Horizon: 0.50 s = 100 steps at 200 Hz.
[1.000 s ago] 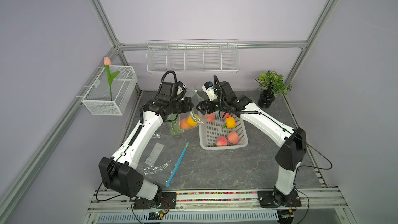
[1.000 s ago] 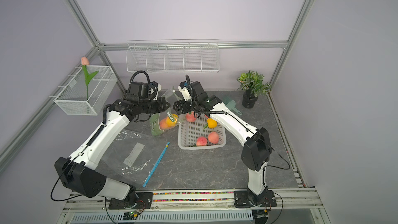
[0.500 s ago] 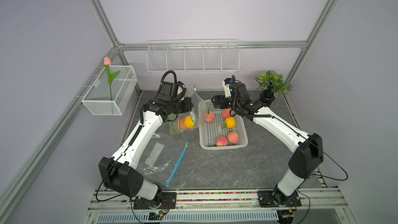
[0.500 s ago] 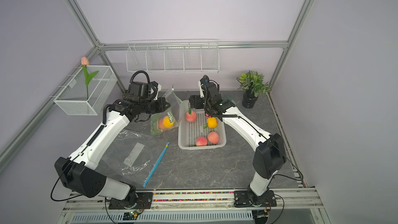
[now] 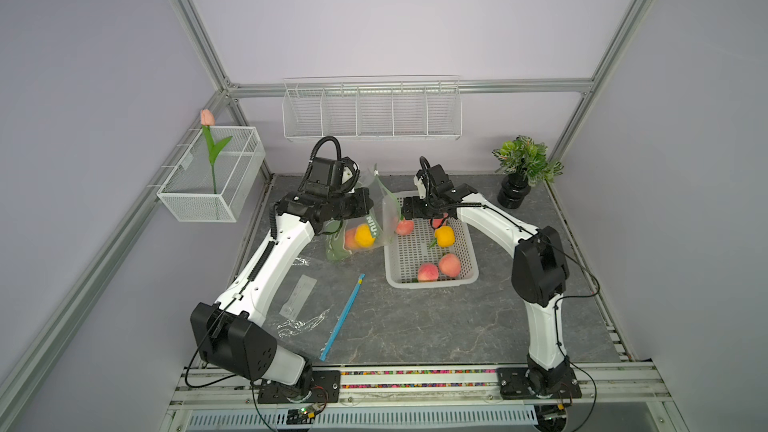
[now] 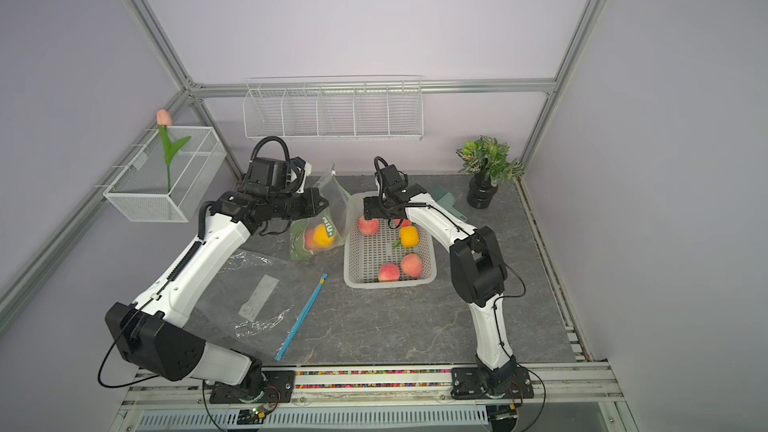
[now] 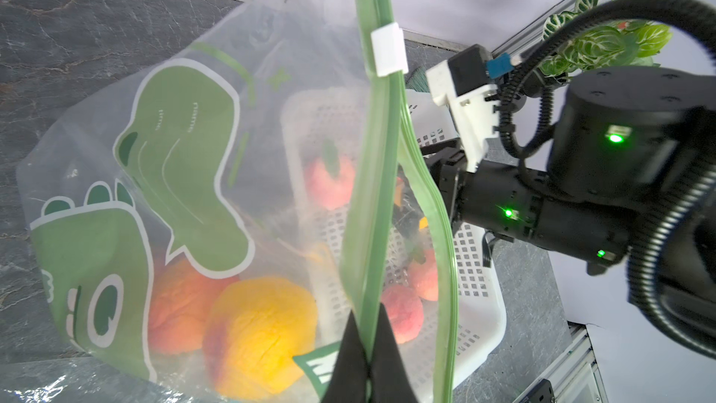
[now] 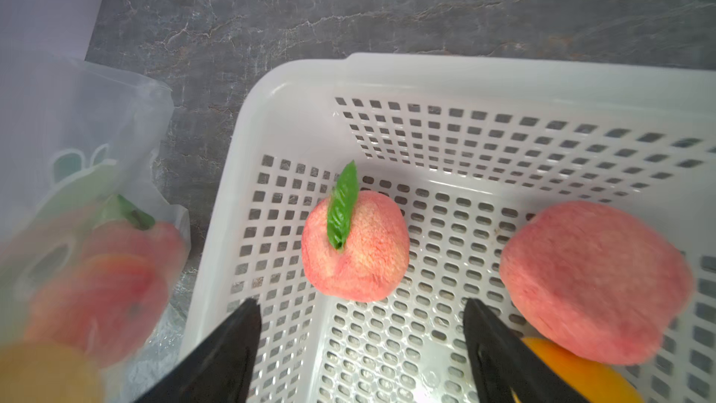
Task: Place the peach in a zip-top bag and seal the zipper
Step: Pick up the peach from the basket.
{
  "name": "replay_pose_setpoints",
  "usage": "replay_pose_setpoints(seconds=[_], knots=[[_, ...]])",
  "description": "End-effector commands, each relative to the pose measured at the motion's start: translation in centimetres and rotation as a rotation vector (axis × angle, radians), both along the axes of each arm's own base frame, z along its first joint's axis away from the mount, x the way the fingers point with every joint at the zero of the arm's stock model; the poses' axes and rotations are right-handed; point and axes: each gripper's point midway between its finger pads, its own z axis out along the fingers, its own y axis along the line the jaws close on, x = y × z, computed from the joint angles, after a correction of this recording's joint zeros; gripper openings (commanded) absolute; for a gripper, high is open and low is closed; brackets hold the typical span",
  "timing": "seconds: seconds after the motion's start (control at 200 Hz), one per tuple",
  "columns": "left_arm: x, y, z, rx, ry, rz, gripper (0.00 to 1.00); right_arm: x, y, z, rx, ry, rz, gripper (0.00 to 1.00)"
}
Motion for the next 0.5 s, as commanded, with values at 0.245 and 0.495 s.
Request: replay_pose_setpoints(seconds=[0.245,0.495], knots=[[0.0,-0.1,0.2,0.005,-0.002,-0.007,0.0,0.5,1.3,-3.9,0.002,0.126,0.027,0.86],[0.0,-0.2,0.2,0.006,-0.003,-0.012,0.0,0.7,2.2,-6.3,0.002,0.19,0.043,0.85]])
